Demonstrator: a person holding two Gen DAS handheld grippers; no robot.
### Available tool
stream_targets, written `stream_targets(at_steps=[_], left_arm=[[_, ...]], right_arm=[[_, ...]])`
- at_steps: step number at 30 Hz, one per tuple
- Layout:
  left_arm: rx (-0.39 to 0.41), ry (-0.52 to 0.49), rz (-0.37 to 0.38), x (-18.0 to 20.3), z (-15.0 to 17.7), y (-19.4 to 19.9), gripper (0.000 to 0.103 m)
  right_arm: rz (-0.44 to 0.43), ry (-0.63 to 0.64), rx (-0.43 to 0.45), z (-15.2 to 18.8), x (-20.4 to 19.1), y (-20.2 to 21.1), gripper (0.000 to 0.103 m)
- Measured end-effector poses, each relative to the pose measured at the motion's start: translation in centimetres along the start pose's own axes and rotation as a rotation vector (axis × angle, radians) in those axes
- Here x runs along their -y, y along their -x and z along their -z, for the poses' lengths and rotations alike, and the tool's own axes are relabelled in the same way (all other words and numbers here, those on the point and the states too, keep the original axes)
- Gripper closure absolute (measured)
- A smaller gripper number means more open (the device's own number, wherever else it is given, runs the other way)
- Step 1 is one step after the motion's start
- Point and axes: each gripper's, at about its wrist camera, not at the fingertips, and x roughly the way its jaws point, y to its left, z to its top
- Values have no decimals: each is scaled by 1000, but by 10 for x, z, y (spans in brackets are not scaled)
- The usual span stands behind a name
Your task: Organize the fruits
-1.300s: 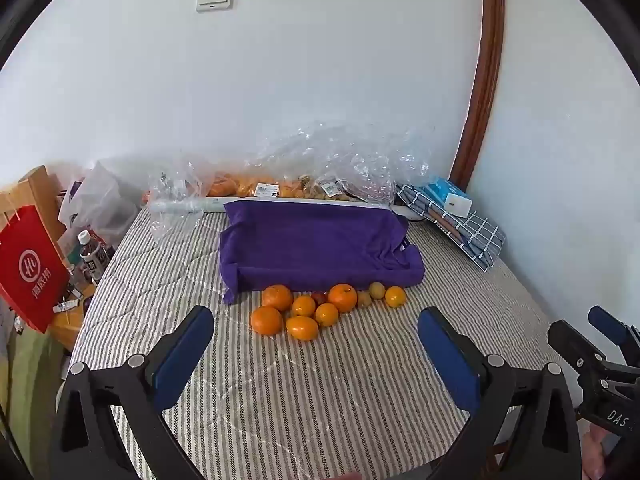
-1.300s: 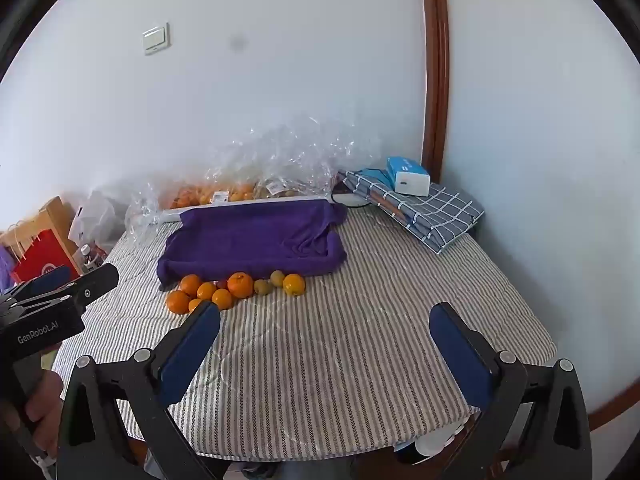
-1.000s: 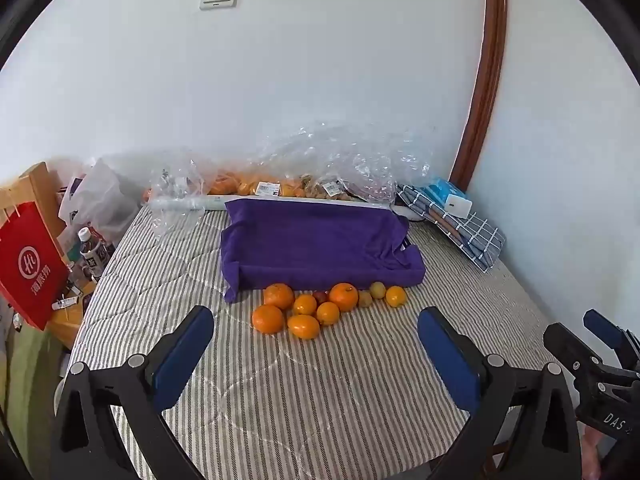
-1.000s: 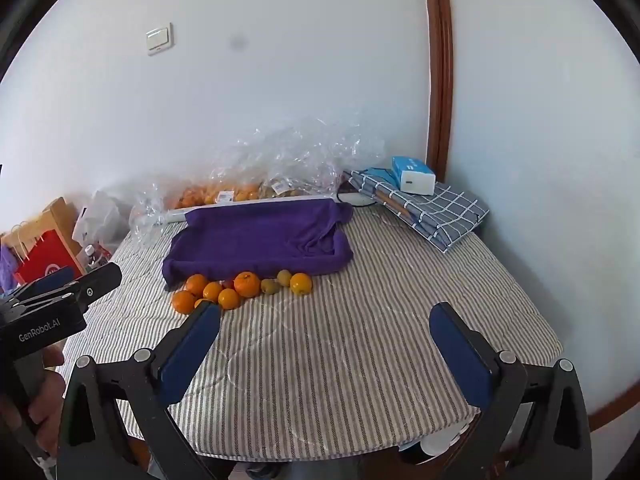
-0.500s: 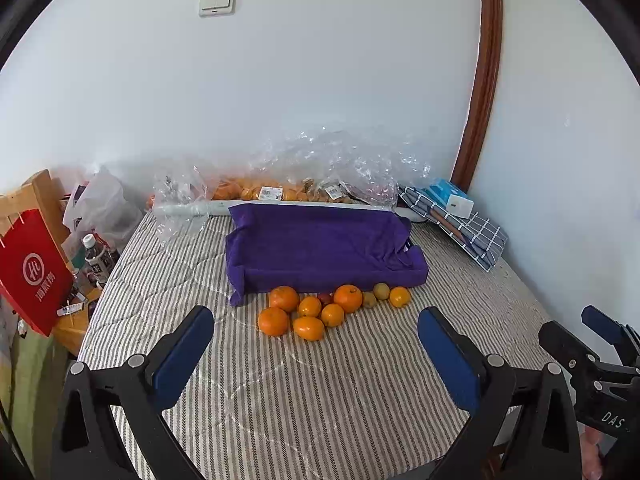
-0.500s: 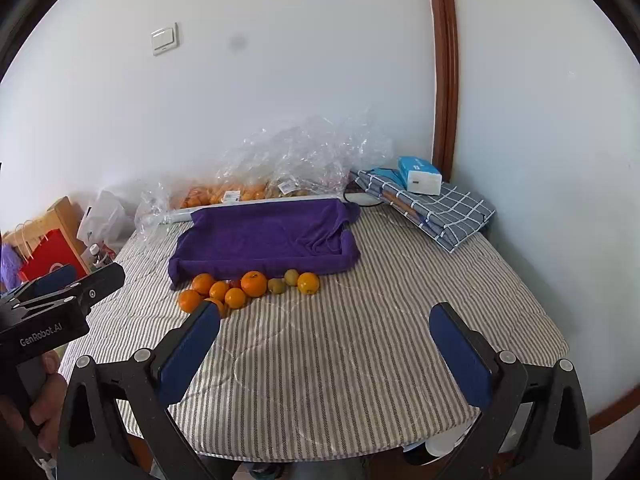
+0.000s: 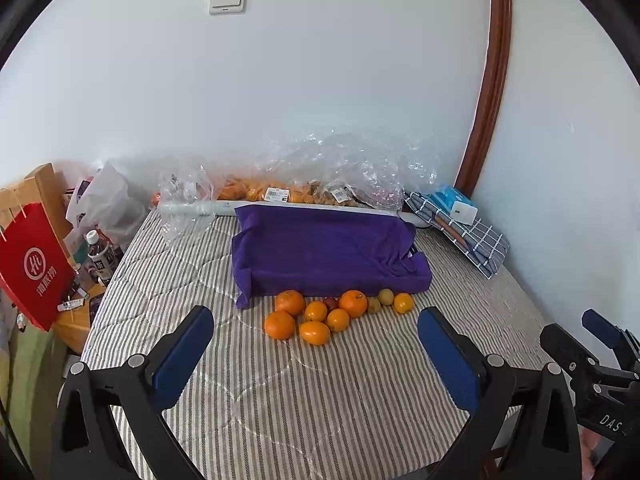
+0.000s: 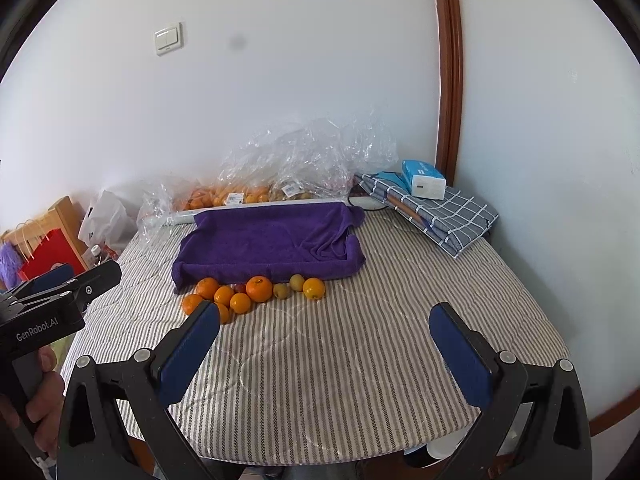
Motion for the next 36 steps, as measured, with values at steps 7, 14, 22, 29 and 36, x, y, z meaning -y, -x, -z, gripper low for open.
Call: stream_targets(at_steps=[7, 14, 22, 29, 36], left_arm=[[-1, -4, 2, -5, 0, 2, 0], [9, -3, -6, -1, -2, 4, 0], [14, 0, -4, 0, -4, 3, 0], [28, -7, -6, 3, -3, 4, 0], [28, -27, -13, 10, -1, 0, 0]], right_arm=[[12, 4, 6, -3, -4, 4, 0], [-15, -1, -6, -4, -4, 1, 0], [-41, -3, -6, -7, -7, 0, 0], [-57, -5, 1, -5, -7, 0, 0], [-71, -20, -13, -1, -3, -8, 0]])
